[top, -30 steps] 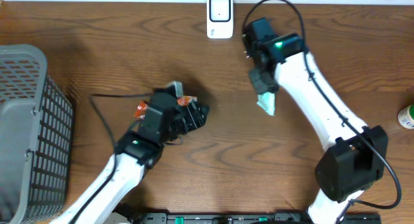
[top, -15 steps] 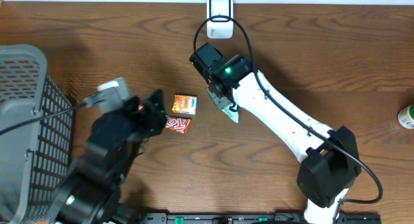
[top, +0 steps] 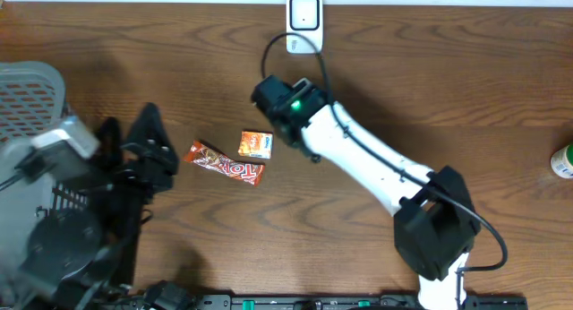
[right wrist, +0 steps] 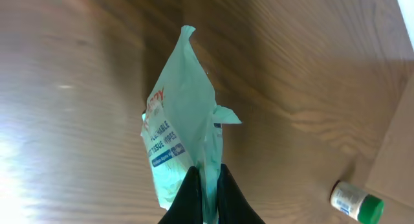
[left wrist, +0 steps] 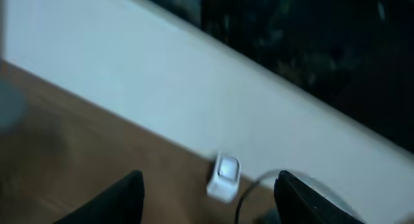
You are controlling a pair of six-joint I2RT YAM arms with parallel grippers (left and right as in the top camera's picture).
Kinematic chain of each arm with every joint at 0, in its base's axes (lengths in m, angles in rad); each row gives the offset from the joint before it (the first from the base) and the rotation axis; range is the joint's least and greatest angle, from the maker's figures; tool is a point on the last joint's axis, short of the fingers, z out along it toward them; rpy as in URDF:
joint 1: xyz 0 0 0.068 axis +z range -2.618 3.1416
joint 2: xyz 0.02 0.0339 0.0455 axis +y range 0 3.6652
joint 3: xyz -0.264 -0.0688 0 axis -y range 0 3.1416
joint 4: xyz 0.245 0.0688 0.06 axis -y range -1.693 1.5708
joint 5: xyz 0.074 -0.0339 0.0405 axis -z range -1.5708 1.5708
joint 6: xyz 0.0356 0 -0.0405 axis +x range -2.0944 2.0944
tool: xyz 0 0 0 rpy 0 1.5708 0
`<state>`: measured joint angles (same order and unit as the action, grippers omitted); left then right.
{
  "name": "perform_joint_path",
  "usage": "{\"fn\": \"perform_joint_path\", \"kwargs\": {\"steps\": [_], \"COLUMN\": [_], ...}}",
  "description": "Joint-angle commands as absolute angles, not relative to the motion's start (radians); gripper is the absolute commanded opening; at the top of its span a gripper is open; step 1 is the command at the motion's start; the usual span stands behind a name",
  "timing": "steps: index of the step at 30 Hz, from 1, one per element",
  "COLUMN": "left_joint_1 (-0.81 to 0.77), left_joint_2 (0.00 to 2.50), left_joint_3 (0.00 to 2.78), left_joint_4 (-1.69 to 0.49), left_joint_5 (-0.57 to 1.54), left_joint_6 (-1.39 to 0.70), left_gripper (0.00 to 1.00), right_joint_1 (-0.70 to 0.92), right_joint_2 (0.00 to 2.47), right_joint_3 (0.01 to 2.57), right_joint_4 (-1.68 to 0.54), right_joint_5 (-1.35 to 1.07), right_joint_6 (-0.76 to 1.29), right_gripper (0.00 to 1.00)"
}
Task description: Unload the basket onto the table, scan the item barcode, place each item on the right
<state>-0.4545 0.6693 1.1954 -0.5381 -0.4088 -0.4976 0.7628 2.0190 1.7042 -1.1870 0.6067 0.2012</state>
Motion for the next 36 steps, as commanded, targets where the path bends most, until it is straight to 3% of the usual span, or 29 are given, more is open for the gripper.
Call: {"fn": "perform_joint_path", "kwargs": {"steps": [1, 4, 7, 11, 12, 13, 14, 19, 24, 27, 32, 36], "left_joint_1": [-0.455, -0.455, -0.455, -0.455, -0.455, -0.455, -0.455, -0.455, -0.455, -0.455, -0.455, -0.455], "left_joint_2": [0.662, 0.662, 0.662, 0.662, 0.662, 0.662, 0.662, 0.662, 0.662, 0.662, 0.662, 0.662], "left_joint_3": [1.279, 1.324, 1.356, 1.381, 1.384, 1.386, 1.386, 1.386, 1.386, 1.386, 1.386, 1.386], "left_joint_4": [-0.538, -0.538, -0.538, -0.537, -0.537, -0.536, -0.534, -0.539, -0.555, -0.591, -0.641, -0.674], "left_joint_5": [-0.589, -0.622, -0.622, -0.638, -0.648, -0.659, -0.669, -0.682, -0.682, -0.682, -0.681, -0.656], "left_joint_6": [-0.463, -0.427, -0.39, -0.377, -0.377, -0.377, -0.377, -0.377, -0.377, -0.377, -0.378, -0.379], "left_gripper": [0.68, 0.7, 0.7, 0.7, 0.7, 0.7, 0.7, 0.7, 0.7, 0.7, 0.7, 0.7], "right_joint_1": [0.849, 0.901, 0.957, 1.052, 1.074, 1.105, 1.135, 1.215, 1.163, 1.074, 0.862, 0.651], "right_joint_2": [2.059, 2.12, 2.183, 2.217, 2.217, 2.217, 2.217, 2.215, 2.158, 2.074, 1.929, 1.914], "right_joint_3": [1.705, 1.705, 1.705, 1.705, 1.705, 1.705, 1.705, 1.708, 1.715, 1.716, 1.716, 1.716], "right_joint_4": [-1.172, -1.163, -1.163, -1.163, -1.163, -1.159, -1.153, -1.17, -1.196, -1.193, -1.186, -1.123], "right_joint_5": [0.57, 0.533, 0.428, 0.306, 0.299, 0.294, 0.289, 0.272, 0.143, -0.014, -0.399, -0.456], "right_joint_6": [0.243, 0.284, 0.292, 0.326, 0.326, 0.329, 0.329, 0.391, 0.381, 0.291, -0.049, -0.173], "right_gripper": [0.02, 0.05, 0.23, 0.33, 0.44, 0.83, 0.99, 0.99, 0.99, 0.99, 0.99, 0.99]}}
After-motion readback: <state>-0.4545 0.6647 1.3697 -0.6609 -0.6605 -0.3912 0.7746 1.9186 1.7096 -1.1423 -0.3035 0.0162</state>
